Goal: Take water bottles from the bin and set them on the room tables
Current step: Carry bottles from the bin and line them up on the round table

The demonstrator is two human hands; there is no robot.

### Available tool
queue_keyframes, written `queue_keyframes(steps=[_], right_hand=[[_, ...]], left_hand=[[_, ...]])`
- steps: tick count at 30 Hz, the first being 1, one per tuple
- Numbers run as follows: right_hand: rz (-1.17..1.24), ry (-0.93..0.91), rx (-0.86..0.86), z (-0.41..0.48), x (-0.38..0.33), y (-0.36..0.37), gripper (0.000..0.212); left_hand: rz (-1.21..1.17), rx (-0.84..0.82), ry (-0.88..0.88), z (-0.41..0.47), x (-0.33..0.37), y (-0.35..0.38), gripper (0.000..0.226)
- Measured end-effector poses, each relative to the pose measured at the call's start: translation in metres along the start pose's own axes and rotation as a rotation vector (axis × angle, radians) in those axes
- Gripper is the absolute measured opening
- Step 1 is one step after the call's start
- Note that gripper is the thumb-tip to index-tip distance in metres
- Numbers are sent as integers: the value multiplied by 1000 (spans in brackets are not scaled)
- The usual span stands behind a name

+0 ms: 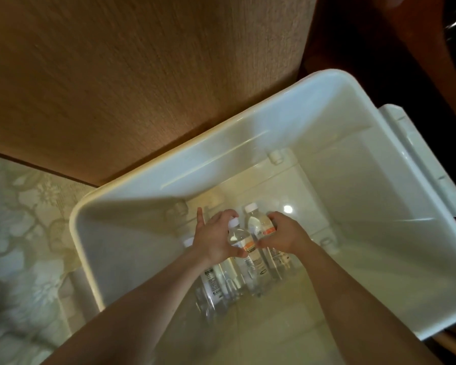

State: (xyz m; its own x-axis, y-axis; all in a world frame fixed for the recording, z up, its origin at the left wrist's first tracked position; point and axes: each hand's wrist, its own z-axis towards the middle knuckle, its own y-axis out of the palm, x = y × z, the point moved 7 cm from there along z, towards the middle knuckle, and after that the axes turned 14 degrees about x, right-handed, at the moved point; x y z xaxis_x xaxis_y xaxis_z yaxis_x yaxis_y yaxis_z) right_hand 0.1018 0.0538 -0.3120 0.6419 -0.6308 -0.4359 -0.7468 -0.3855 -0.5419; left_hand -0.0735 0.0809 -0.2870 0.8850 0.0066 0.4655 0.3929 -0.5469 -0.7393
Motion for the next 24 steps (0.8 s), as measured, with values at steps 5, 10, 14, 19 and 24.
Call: queue_keyframes(steps=[5,10,14,19,24], right_hand=[[164,83,-72,-3,-1,-5,51],[338,151,-146,-18,-10,-17,29],[402,215,-138,-37,-21,-27,24],[581,196,-133,-82,-48,-39,19],[740,163,-67,-128,-77,-52,36]], left_hand=[[-197,1,46,-12,8,-10,85],[-415,-77,-1,-35,23,-17,78],[-607,-33,-42,-40,38,-40,85],[-673,65,-122,-56,51,-84,81],[-828,139,-245,-86,58,-128,60]])
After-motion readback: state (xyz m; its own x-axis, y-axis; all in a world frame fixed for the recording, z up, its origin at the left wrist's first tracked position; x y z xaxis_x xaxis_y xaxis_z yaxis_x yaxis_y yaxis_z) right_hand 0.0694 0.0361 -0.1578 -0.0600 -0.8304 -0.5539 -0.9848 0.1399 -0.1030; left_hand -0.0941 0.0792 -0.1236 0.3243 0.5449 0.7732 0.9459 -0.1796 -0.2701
